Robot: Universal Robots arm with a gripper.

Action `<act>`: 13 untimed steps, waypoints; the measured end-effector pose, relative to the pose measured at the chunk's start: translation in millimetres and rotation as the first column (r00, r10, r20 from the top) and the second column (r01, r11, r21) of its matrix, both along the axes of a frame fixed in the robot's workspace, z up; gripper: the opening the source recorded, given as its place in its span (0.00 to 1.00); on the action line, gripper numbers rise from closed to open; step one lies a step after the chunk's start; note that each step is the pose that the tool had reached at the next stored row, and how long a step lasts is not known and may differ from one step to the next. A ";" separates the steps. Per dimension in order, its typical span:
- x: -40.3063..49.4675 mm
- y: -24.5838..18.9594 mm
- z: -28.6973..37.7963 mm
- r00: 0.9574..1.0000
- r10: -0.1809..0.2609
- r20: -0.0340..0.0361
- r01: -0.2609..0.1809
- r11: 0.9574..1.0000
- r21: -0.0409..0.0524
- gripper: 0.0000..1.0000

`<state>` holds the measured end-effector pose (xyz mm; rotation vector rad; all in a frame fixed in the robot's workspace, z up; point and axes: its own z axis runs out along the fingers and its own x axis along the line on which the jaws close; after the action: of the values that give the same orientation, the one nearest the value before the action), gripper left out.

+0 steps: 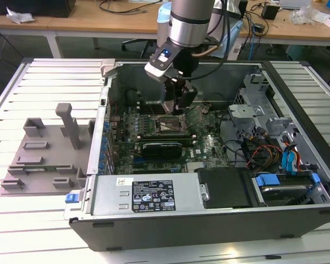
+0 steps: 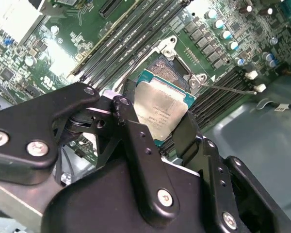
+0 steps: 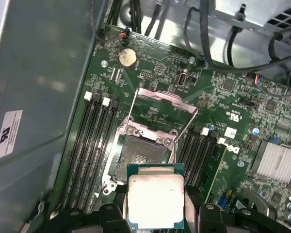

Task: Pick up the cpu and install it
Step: 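Place the cpu into insertion slot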

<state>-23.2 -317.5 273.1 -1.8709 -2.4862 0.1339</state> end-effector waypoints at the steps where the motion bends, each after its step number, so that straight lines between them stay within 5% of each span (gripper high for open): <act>1: 0.0 0.0 0.0 1.000 -0.009 0.000 0.009 1.000 0.000 0.55; 5: 0.0 0.0 -0.1 0.998 -0.070 0.000 0.070 0.998 0.000 0.55; 13: 0.0 0.0 -0.4 0.985 -0.171 0.000 0.171 0.985 0.000 0.55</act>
<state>-23.2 -317.5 272.7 -2.0723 -2.3117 0.1296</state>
